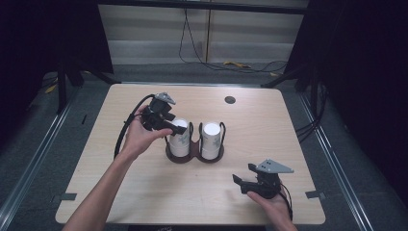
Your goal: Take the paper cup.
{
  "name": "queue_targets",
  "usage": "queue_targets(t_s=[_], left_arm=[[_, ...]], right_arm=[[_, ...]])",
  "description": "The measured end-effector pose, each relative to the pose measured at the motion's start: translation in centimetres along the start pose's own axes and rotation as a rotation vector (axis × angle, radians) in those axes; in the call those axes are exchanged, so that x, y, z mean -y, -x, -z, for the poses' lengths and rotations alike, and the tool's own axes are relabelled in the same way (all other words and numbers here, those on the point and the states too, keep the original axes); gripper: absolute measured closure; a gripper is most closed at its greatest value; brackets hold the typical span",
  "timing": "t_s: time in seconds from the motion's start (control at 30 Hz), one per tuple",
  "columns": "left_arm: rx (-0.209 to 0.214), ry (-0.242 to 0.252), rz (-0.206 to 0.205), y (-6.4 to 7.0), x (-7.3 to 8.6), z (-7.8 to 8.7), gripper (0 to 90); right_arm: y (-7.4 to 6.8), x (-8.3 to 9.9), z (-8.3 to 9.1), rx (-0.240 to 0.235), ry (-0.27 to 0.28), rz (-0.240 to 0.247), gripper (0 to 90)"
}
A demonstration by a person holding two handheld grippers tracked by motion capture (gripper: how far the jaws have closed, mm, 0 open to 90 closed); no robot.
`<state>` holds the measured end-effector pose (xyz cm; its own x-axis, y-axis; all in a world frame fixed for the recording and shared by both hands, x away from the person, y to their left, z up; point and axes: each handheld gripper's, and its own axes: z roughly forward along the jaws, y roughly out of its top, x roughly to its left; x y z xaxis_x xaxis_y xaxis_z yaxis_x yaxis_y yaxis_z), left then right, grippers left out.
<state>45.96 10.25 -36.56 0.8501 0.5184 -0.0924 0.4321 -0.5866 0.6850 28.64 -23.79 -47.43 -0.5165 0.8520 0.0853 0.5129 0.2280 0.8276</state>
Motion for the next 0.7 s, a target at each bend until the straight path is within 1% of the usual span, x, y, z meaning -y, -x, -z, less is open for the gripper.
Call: queue_targets(t_s=[0.03, 0.07, 0.17, 0.2, 0.23, 0.33, 0.37, 0.43, 0.47, 0.53, 0.57, 0.6, 0.63, 0.7], left_arm=[[0.005, -0.003, 0.002, 0.0, 0.0, -0.1, 31.4], [0.001, -0.023, -0.002, 0.0, -0.1, -0.2, 31.7], [-0.005, -0.041, -0.015, 0.1, -0.3, -0.4, 32.8], [-0.002, -0.055, -0.016, 0.1, -0.4, -0.7, 32.9], [-0.002, -0.055, -0.016, 0.1, -0.4, -0.7, 33.0], [0.003, -0.082, -0.019, 0.2, -0.5, -1.1, 32.6], [0.005, -0.077, -0.012, 0.2, -0.4, -1.1, 32.6], [-0.002, -0.092, -0.016, 0.1, -0.4, -1.3, 33.8], [0.001, -0.104, -0.024, 0.1, -0.4, -1.4, 33.9], [0.004, -0.115, -0.023, 0.1, -0.4, -1.5, 32.9], [0.005, -0.113, -0.013, 0.1, -0.4, -1.6, 32.9], [0.002, -0.118, -0.017, 0.1, -0.4, -1.6, 32.0], [0.000, -0.132, -0.025, 0.1, -0.5, -1.6, 32.0], [-0.007, -0.156, -0.028, 0.0, -0.6, -1.7, 30.9]], right_arm=[[0.0, 0.0, 0.0, -0.001, -0.001, -0.005, 25.0], [0.0, 0.0, 0.0, 0.001, -0.002, -0.004, 25.0], [0.0, 0.0, 0.0, 0.001, -0.005, 0.001, 25.0], [0.0, 0.0, -0.1, 0.000, -0.005, 0.003, 24.9], [0.0, 0.0, -0.1, 0.000, -0.005, 0.003, 24.9], [-0.1, 0.0, -0.1, 0.000, -0.008, 0.000, 25.0], [0.0, 0.0, -0.1, 0.001, -0.007, 0.003, 24.9], [0.0, 0.0, 0.0, 0.001, -0.007, 0.001, 25.0], [0.0, 0.0, 0.0, 0.001, -0.010, -0.001, 24.9], [0.0, 0.0, -0.1, 0.001, -0.011, 0.001, 24.9], [0.0, 0.0, -0.1, 0.001, -0.011, 0.001, 24.9], [-0.1, 0.0, -0.1, 0.001, -0.012, 0.000, 25.0], [-0.1, 0.0, -0.1, 0.001, -0.012, 0.000, 25.0], [-0.1, 0.0, -0.1, 0.000, -0.013, 0.000, 24.9]])
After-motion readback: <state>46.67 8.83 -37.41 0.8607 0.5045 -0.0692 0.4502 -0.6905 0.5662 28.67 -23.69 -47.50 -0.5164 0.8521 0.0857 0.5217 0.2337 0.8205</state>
